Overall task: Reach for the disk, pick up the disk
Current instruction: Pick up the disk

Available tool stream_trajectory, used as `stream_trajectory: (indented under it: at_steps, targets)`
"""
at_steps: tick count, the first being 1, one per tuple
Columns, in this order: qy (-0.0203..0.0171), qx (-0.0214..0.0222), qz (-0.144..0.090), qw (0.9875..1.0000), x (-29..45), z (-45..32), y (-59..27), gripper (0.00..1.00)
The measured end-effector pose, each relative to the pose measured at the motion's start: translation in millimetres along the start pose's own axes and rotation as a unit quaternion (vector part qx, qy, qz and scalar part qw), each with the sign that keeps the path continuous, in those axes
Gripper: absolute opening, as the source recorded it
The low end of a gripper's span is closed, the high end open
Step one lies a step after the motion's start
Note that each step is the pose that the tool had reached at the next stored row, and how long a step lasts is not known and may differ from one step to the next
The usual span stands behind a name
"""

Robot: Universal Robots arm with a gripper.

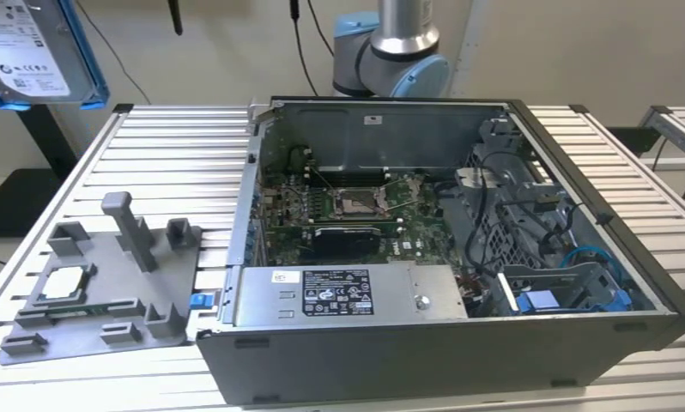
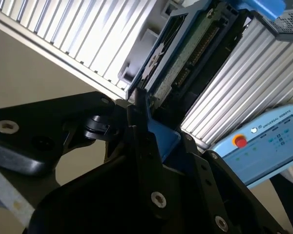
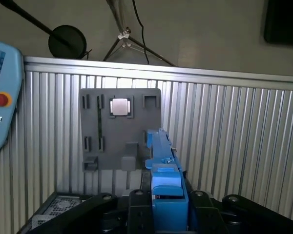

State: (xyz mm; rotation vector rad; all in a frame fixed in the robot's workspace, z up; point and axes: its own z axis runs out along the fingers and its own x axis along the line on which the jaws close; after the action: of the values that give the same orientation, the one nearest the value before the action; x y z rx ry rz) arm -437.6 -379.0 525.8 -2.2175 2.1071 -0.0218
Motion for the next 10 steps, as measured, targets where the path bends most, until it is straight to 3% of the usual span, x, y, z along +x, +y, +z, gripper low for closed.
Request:
stream_trajectory:
  at_steps: [10]
  targets:
    - [-0.0001, -0.0019, 0.000, 1.0000, 2.3, 3.0, -45.2, 0.00]
